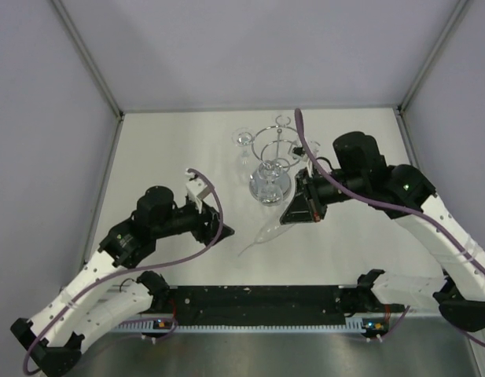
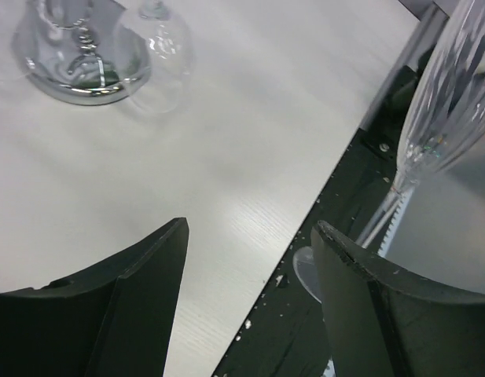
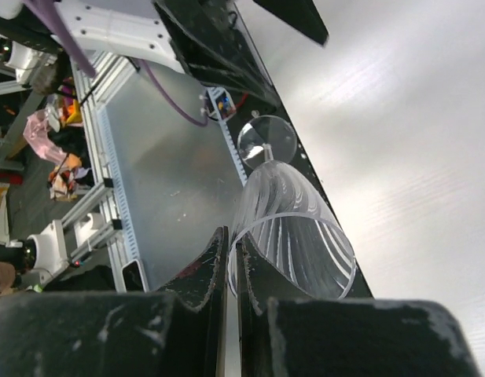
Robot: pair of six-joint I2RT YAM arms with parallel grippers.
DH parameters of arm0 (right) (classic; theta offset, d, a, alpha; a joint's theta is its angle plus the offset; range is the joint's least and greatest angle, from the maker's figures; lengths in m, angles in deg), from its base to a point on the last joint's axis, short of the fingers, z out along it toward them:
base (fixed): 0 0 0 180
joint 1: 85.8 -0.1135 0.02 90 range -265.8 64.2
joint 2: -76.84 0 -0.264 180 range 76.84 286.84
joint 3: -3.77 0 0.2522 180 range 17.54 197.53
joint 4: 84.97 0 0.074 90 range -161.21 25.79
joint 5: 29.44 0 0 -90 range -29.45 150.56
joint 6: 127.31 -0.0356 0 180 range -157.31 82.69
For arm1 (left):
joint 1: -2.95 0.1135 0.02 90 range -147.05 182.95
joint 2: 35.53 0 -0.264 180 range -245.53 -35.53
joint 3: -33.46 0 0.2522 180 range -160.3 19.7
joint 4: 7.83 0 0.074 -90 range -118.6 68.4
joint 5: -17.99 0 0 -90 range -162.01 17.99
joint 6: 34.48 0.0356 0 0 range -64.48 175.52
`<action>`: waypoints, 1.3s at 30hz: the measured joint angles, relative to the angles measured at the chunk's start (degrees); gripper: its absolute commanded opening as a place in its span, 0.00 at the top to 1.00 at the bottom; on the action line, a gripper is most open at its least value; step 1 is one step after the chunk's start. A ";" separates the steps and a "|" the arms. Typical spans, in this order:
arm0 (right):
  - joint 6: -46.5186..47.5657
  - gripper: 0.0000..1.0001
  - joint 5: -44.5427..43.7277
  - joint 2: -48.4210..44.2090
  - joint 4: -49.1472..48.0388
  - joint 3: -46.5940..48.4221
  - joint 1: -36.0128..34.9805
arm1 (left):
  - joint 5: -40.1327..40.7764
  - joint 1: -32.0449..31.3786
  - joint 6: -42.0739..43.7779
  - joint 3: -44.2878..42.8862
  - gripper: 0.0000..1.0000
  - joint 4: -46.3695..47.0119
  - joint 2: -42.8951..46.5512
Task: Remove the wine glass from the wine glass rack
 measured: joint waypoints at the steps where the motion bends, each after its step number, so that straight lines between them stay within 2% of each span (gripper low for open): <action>1: -0.02 1.00 -0.74 -0.20 0.55 -0.83 -0.02 | 1.92 0.09 -0.13 0.00 0.30 -0.15 0.52; 9: -0.17 1.00 -12.52 -0.13 5.27 -2.80 0.00 | 11.56 0.76 -1.11 0.00 0.30 -0.11 6.75; 11: -0.26 1.00 -17.77 0.63 7.37 -1.86 0.00 | 13.11 0.76 -1.22 0.00 0.30 -0.07 7.67; 17: -1.60 1.00 -41.11 5.90 12.57 2.43 0.96 | 17.97 0.79 -1.31 0.22 0.30 -0.26 8.33; 21: -1.66 1.00 -50.21 9.38 12.83 2.84 7.02 | 19.28 0.81 -1.68 0.28 0.30 -0.48 8.33; 26: -1.60 1.00 -54.86 12.41 11.17 3.98 20.04 | 20.39 0.81 -1.88 0.94 0.30 -0.57 9.27; 30: -1.46 1.00 -55.52 19.21 9.35 11.23 28.65 | 20.87 0.81 -1.99 0.98 0.30 -0.59 9.68; 39: -1.40 1.00 -55.78 39.63 6.97 31.50 35.78 | 21.94 0.81 -2.36 1.42 0.30 -0.87 11.15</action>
